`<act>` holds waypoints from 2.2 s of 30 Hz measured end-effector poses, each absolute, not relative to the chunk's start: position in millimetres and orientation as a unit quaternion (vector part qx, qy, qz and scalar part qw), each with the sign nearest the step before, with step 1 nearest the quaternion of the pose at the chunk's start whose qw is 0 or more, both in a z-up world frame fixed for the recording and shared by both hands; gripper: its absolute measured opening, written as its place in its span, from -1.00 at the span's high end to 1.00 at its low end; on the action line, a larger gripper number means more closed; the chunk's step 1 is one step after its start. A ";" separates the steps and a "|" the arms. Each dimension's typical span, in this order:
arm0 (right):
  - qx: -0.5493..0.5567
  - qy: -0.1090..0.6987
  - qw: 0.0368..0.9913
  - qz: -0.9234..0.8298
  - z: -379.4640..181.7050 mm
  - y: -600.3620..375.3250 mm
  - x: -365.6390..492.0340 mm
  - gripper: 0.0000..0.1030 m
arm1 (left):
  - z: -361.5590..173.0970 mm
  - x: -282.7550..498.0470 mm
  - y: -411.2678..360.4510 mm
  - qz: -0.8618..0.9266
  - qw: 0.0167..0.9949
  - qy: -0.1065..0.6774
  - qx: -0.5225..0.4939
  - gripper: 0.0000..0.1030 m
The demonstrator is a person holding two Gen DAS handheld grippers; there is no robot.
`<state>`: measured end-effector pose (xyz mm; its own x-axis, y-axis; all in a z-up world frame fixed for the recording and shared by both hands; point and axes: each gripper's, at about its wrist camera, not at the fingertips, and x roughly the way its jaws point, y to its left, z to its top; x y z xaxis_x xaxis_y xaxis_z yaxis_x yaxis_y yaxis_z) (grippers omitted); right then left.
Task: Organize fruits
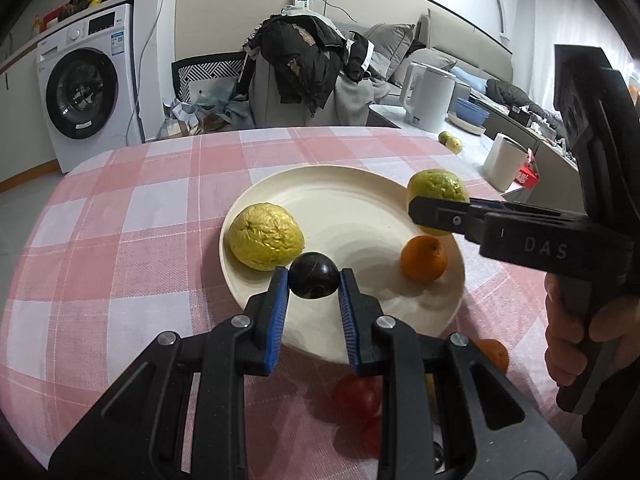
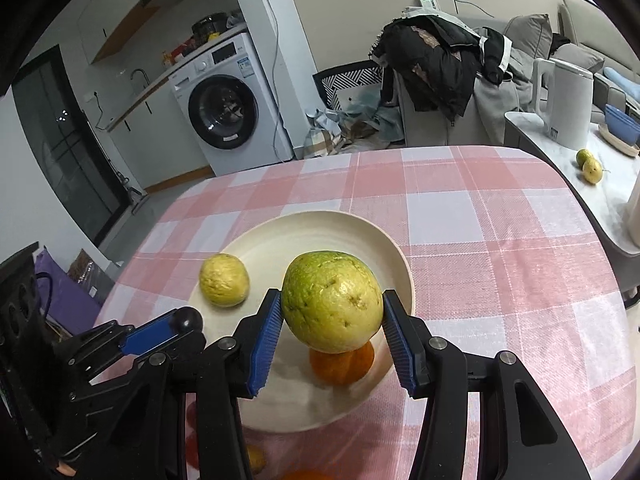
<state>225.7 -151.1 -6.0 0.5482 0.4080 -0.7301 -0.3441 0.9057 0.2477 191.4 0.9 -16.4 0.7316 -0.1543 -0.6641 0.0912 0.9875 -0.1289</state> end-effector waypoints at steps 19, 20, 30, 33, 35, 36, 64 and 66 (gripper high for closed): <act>0.028 0.456 0.869 0.189 -31.8 -145.7 258.0 0.01 | -35.3 208.6 17.1 -0.061 0.922 0.379 -0.053 0.57; 0.030 0.456 0.868 0.193 -32.8 -146.5 258.1 0.01 | -35.9 208.6 17.9 -0.059 0.922 0.379 -0.053 0.56; 0.016 0.440 0.875 0.202 -18.3 -152.4 235.8 -0.50 | -28.9 195.9 17.7 -0.043 0.927 0.368 -0.052 0.16; 0.004 0.429 0.878 0.210 -9.2 -157.6 219.7 -0.80 | -20.8 184.4 16.5 -0.020 0.934 0.355 -0.036 -0.66; 0.010 0.427 0.879 0.212 -4.3 -165.2 209.0 -0.99 | -13.5 172.8 16.7 -0.023 0.938 0.344 -0.035 -0.67; 0.013 0.428 0.878 0.213 -3.3 -167.6 204.8 -0.99 | -11.3 169.0 16.8 -0.027 0.938 0.344 -0.035 -0.67; -0.028 0.442 0.870 0.216 -13.8 -185.3 133.1 -1.00 | -3.2 91.6 5.2 -0.040 0.940 0.337 -0.033 -0.98; -0.030 0.444 0.868 0.219 -15.1 -184.8 132.7 -1.00 | -5.5 93.1 5.3 -0.039 0.940 0.338 -0.033 -0.98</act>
